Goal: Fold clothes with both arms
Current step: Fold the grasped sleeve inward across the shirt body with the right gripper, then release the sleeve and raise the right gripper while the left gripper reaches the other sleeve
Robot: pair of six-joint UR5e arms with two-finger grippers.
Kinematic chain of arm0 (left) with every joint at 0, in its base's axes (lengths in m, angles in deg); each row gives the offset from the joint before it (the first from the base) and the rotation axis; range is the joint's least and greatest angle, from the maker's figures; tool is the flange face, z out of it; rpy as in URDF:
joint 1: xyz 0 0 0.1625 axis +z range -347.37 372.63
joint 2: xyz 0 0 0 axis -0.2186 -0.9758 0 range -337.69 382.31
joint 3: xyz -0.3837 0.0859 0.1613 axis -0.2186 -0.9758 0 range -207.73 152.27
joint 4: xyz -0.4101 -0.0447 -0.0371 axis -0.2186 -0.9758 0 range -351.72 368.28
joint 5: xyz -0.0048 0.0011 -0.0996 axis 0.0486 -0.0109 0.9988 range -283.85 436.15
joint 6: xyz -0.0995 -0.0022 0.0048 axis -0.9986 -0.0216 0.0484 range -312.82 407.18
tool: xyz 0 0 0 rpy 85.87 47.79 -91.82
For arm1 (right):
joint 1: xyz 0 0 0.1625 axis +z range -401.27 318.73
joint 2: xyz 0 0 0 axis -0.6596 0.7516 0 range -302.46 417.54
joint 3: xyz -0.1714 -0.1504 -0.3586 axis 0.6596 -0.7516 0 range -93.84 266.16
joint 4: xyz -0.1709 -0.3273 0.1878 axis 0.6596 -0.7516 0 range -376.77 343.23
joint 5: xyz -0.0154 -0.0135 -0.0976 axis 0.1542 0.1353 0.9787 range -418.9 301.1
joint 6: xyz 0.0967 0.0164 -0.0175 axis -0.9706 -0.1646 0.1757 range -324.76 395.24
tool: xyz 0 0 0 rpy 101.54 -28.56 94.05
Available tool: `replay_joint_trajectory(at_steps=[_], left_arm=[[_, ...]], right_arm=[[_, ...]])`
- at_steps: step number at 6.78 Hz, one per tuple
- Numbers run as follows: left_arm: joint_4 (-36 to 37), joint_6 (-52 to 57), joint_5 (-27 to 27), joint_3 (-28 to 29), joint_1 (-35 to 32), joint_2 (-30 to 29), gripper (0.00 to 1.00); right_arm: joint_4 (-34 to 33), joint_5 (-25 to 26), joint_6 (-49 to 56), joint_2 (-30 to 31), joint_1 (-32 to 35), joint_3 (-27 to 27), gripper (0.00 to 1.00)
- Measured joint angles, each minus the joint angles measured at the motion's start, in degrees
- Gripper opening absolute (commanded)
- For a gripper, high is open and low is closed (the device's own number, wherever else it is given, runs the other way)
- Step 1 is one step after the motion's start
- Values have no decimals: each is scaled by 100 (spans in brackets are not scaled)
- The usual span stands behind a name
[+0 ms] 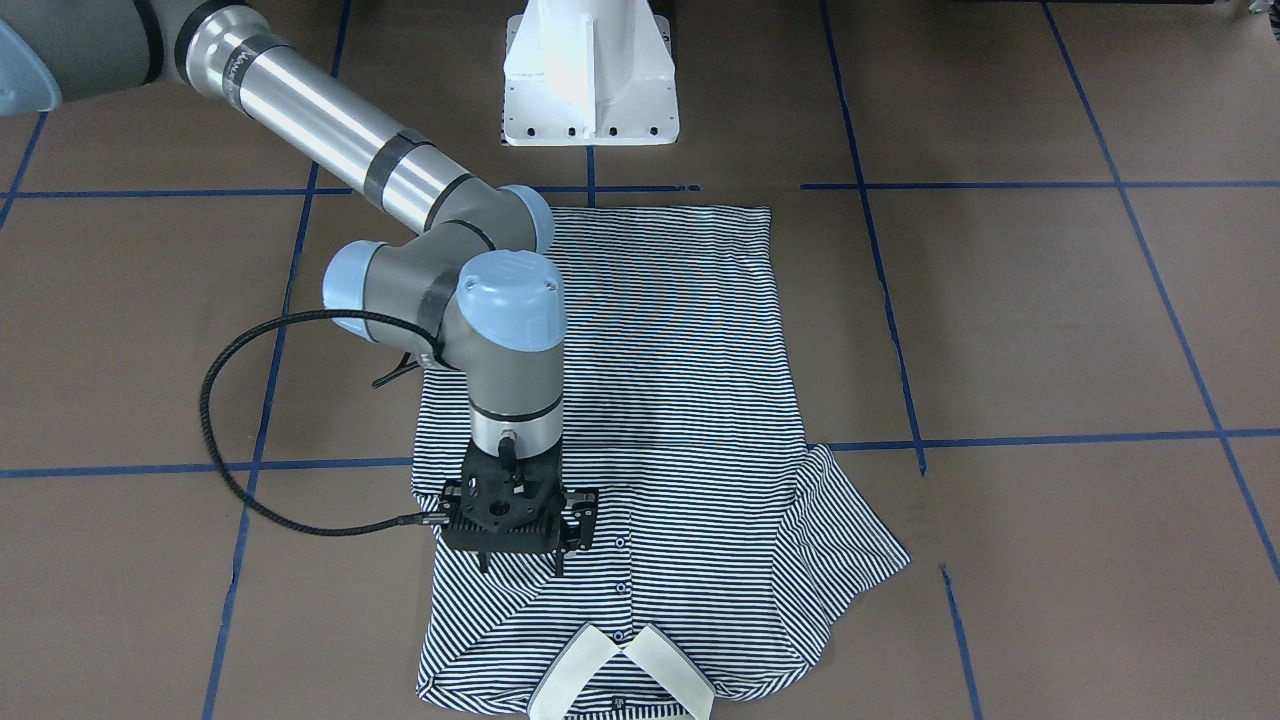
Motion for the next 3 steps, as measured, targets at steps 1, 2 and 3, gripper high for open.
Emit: replay_joint_trajectory(at_steps=[1,2,3], left_arm=[[-280,-374,-12,127,287,-71,100],[-390,-1093,-58,218,692,-233,100],[-425,-1970,-299,265,1159,-437,91]], right_arm=[[-54,-564,496,145,353,150,100],[-74,-1130,950,491,719,490,100],[-69,-1712,1479,1001,1131,930,100]])
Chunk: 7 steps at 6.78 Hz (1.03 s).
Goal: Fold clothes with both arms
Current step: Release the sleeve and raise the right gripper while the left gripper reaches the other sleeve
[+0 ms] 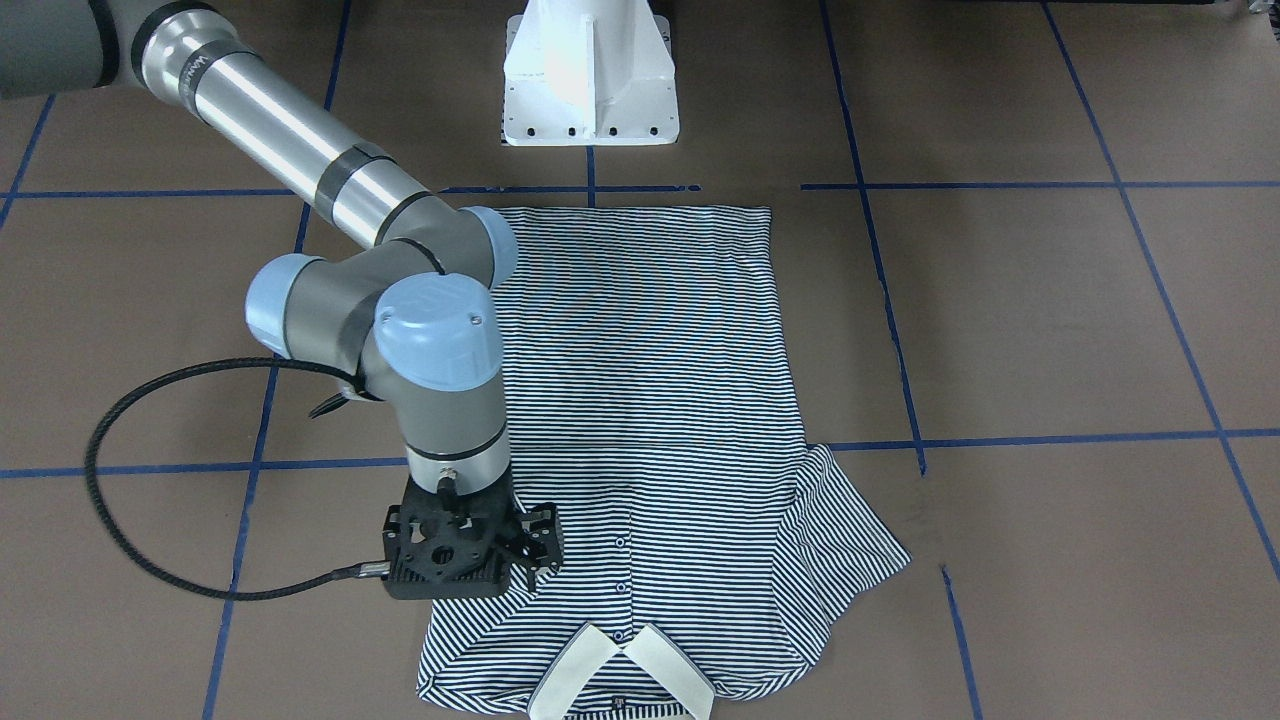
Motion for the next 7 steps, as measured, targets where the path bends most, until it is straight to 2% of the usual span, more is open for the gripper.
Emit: replay_joint_trajectory(at_steps=[1,2,3,4,7], left_arm=[[3,-810,-390,63,446,-231,73],[18,-1606,-750,200,818,-507,63],[20,-2349,-1120,407,1138,-805,61],[18,-2962,-1580,675,1486,-1110,61],[2,-3737,-2775,1732,2247,-1984,60]], right_arm=[[20,-537,625,496,434,351,100],[43,-1070,1342,933,873,552,100],[67,-1499,2026,1308,1249,660,100],[77,-1718,2432,1553,1466,736,100],[86,-1811,2609,1746,1581,858,100]])
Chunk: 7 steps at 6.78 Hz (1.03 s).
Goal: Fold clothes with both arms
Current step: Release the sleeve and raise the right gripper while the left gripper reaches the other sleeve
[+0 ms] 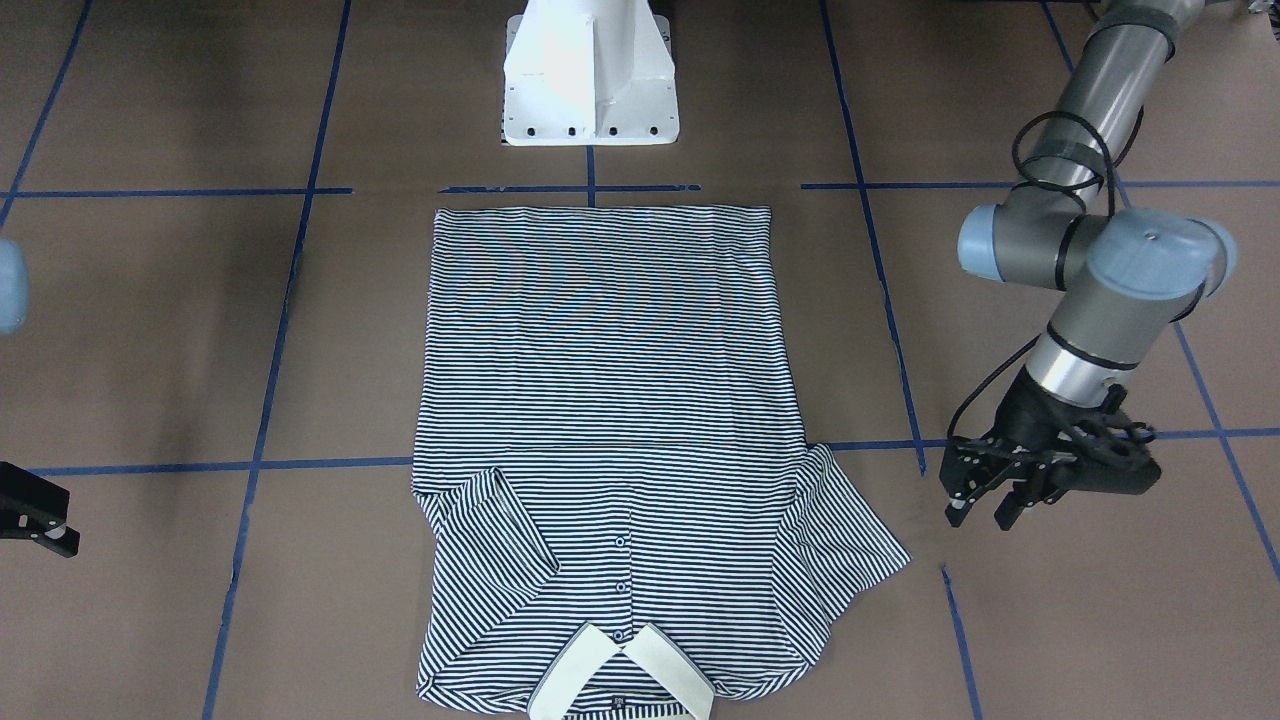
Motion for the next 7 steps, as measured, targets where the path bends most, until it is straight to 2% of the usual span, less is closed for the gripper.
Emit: replay_joint_trajectory(at_steps=[2,7], left_arm=[[-17,-139,-338,508,301,-344,56],[-30,-79,-480,1049,424,-601,55]], right_arm=[[-5,7,0,14,4,6,100],[-8,25,0,18,-1,-4,100]])
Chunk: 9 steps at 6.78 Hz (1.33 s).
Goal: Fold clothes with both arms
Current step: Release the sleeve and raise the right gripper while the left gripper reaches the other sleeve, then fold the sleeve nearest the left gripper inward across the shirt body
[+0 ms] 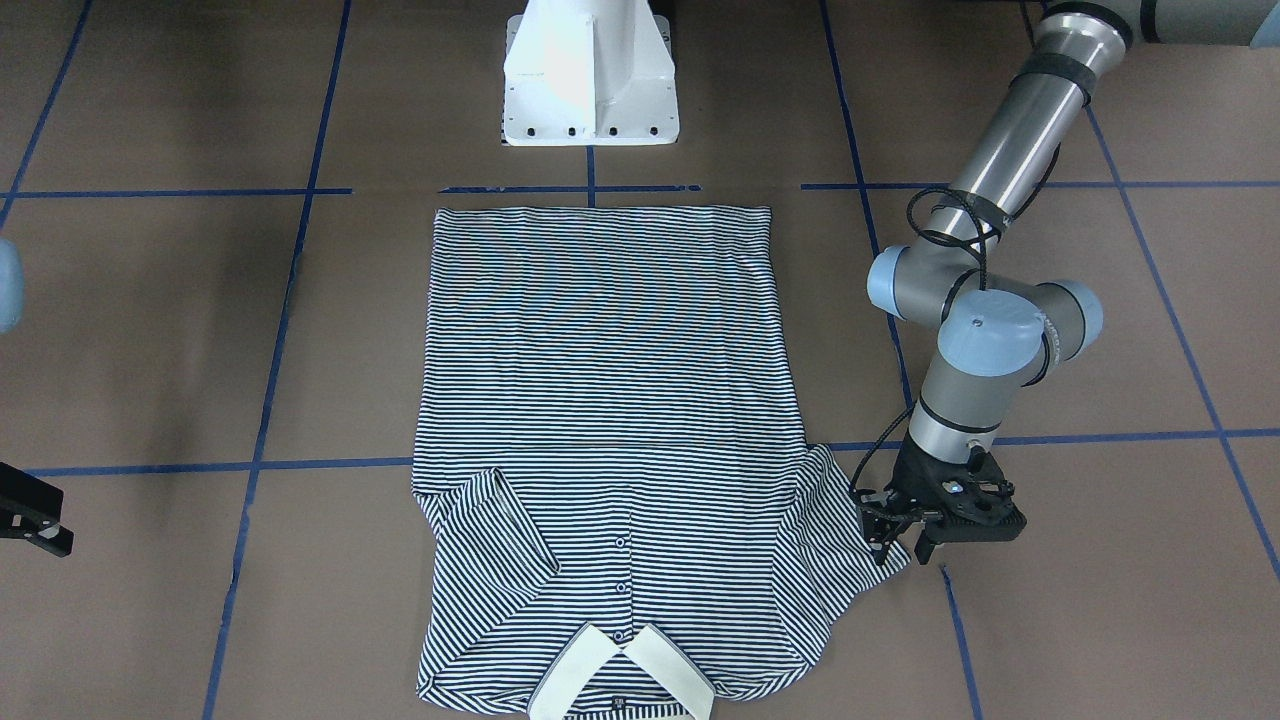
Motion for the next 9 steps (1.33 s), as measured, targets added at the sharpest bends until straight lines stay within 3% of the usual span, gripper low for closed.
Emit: replay_joint_trajectory(at_steps=[1,2,3,7,9], left_arm=[[-3,3,-1,34,6,-11,44],[-4,6,-1,53,12,-22,9],[-26,10,-2,60,17,-32,0],[-63,5,10,-197,22,-33,0],[517,-55,15,-573,22,-213,0]], right_arm=[[0,0,0,-1,-2,-6,100],[0,0,0,-1,-3,-11,100],[0,0,0,-1,-3,-16,100],[0,0,-2,4,-3,-16,100],[0,0,-8,7,-3,-7,100]])
